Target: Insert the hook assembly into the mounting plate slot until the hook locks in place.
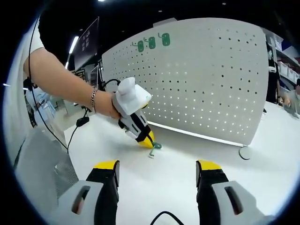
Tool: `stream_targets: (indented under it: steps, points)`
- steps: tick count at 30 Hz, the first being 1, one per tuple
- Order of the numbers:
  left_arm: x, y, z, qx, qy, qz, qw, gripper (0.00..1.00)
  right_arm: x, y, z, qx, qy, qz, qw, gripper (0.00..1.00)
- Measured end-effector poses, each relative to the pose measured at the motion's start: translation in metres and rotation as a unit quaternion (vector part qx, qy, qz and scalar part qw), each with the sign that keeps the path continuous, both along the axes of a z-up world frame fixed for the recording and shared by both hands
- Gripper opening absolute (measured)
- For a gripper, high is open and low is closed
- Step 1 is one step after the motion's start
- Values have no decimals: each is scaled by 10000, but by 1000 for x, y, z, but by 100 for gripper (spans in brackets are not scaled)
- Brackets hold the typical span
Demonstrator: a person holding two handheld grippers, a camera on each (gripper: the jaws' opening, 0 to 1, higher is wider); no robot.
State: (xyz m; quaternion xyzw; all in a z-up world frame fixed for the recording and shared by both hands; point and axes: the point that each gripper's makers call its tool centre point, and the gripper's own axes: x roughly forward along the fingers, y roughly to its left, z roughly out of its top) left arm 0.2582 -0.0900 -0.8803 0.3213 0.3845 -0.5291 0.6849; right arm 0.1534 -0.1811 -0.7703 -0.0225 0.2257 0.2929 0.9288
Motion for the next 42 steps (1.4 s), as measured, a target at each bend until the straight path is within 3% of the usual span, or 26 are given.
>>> stream_targets:
  steps: [7, 10, 12, 16, 18, 21, 42]
  points:
    - [0, 2, 0, -68, -112, 21, 9999, 3, 3, 0, 2, 71, -47, -39, 10000, 65]
    - [2, -4, 10, -553, -200, 141, 9982, 3, 4, -1, 5, 123, -82, -64, 9999, 65]
    - [7, -4, 16, -684, -349, 131, 9970, 3, 4, 0, 5, 135, -88, -53, 9999, 65]
    - [6, -13, 37, -1319, -431, 45, 9903, 3, 5, 1, 8, 230, -113, -60, 9997, 66]
    - [9, -11, 43, -1350, -628, -3, 9889, 3, 5, 1, 7, 218, -108, -30, 9997, 66]
    - [9, -11, 48, -1527, -556, 75, 9867, 3, 5, 1, 8, 217, -121, -30, 9997, 66]
    - [20, 3, 90, -2356, -839, 538, 9667, 3, 6, 1, 15, 299, -198, -53, 9993, 66]
